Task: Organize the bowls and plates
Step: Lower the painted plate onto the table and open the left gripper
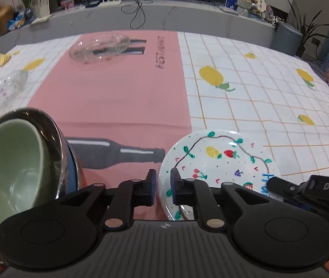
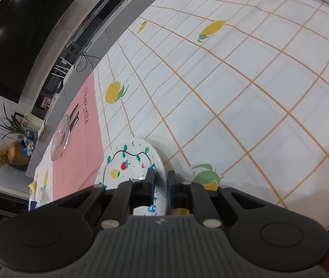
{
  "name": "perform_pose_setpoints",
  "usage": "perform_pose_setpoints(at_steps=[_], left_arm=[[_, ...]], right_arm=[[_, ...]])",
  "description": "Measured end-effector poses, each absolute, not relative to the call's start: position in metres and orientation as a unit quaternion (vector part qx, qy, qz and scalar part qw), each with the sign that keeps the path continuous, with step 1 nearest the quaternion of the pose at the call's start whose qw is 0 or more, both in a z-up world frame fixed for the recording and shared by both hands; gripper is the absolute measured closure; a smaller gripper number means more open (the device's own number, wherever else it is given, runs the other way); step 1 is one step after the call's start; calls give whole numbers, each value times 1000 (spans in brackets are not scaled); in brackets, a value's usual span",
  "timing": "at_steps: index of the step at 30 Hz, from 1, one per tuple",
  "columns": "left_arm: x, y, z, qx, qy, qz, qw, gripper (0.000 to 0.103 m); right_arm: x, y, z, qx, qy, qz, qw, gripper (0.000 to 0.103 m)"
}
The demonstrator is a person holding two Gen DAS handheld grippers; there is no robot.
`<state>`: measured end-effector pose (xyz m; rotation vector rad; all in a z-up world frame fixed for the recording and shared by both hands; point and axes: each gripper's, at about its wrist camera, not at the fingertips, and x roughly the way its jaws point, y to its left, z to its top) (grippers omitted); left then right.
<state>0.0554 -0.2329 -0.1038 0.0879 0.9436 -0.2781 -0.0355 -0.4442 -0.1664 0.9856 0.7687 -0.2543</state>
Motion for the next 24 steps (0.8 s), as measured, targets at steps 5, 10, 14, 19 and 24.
perform_pose_setpoints(at_steps=[5,10,14,19,24], left_arm=[[51,-231,-92,27,443,-151,883,81],[48,-228,-80,20,436,-167,884,79],[47,-223,-70,13,431,-175,885,76],[48,-212,-56,3,424,-182,887,76],[54,-195,-41,-5,417,-189,889,76]], right_arm=[[-32,-437,-163,434,365,-125,814,92],[-30,-431,-158,407,374,-142,821,88],[-32,-427,-145,386,369,-153,832,83],[-33,-414,-121,356,357,-141,852,73],[-29,-395,-98,340,351,-108,866,68]])
